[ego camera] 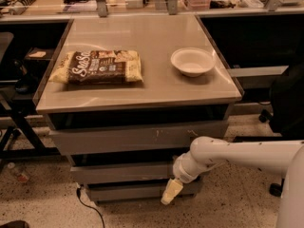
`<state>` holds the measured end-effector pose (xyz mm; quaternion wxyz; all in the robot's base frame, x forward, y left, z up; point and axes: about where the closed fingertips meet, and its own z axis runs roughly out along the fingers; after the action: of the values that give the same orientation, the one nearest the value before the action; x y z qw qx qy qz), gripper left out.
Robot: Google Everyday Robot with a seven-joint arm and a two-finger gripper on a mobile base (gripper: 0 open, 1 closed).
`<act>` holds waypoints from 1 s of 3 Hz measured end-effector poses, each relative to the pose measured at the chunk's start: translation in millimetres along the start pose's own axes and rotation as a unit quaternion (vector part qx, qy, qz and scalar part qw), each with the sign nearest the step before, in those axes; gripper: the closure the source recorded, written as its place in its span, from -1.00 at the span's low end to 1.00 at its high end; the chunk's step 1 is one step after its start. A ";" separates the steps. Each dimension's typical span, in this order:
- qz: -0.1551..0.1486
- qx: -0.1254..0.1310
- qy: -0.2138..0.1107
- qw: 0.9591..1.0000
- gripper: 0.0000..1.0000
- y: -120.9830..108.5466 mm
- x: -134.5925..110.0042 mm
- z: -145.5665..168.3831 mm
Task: Open middle drawer
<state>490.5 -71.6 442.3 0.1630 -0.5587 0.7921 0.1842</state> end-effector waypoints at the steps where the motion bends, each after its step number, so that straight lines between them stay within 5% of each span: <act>1: -0.011 -0.013 0.008 1.000 -1.00 3.0 -1.2 6.8; 3: -0.039 -0.058 0.038 0.997 -1.00 41.7 20.2 -14.6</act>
Offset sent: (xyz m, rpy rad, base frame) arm -0.0473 -0.0116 0.0044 -0.0616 0.0830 0.1658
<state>443.8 -82.4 450.4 0.1069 -0.6043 0.7633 0.2019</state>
